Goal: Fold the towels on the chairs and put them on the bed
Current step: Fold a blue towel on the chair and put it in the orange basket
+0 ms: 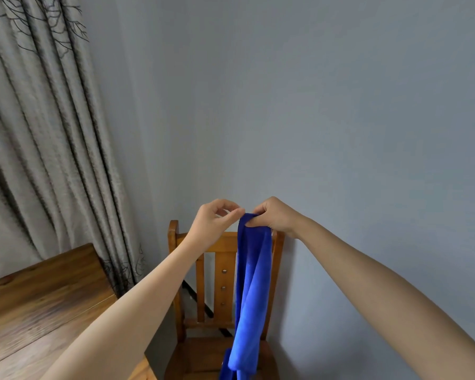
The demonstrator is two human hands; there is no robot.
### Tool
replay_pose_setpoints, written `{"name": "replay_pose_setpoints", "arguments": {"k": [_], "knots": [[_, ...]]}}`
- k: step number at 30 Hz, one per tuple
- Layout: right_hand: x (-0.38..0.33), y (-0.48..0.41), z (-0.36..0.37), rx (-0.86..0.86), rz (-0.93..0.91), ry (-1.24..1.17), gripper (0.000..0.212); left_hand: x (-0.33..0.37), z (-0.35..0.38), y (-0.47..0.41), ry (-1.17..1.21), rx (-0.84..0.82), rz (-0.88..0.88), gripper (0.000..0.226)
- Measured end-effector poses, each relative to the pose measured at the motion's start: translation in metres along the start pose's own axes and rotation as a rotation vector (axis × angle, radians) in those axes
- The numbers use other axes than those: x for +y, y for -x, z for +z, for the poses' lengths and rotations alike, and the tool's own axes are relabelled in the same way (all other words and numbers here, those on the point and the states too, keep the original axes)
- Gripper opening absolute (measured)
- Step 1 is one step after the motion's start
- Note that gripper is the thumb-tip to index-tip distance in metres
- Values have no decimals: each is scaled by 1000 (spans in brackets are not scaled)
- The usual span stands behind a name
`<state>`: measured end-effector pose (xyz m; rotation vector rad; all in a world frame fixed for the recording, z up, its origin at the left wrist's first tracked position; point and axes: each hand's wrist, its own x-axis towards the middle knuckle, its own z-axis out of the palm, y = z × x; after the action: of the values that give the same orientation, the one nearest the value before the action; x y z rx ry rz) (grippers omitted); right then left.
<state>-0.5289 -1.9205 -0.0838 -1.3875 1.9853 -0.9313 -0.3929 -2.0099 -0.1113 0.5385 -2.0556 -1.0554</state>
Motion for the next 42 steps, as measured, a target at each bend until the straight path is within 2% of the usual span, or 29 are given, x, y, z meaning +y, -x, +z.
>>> {"name": "replay_pose_setpoints", "arguments": {"k": [4, 8, 14, 21, 28, 33, 42], "knots": [[2, -5, 2, -9, 5, -10, 8, -5, 2, 1, -80, -35, 7, 13], [4, -6, 7, -38, -3, -54, 3, -8, -1, 0, 28, -44, -58, 9], [24, -8, 22, -102, -19, -46, 22, 4, -15, -12, 356, -16, -165, 15], [70, -6, 31, -215, 73, -108, 24, 10, -35, -24, 404, 8, -147, 17], [98, -6, 20, -314, 151, -3, 50, 0, -54, -23, 550, 74, -208, 24], [106, 1, 14, -381, 184, 55, 47, -6, -66, -22, 586, 131, -227, 26], [101, 13, 15, -402, 263, 27, 35, -13, -82, -17, 682, 221, -281, 24]]}}
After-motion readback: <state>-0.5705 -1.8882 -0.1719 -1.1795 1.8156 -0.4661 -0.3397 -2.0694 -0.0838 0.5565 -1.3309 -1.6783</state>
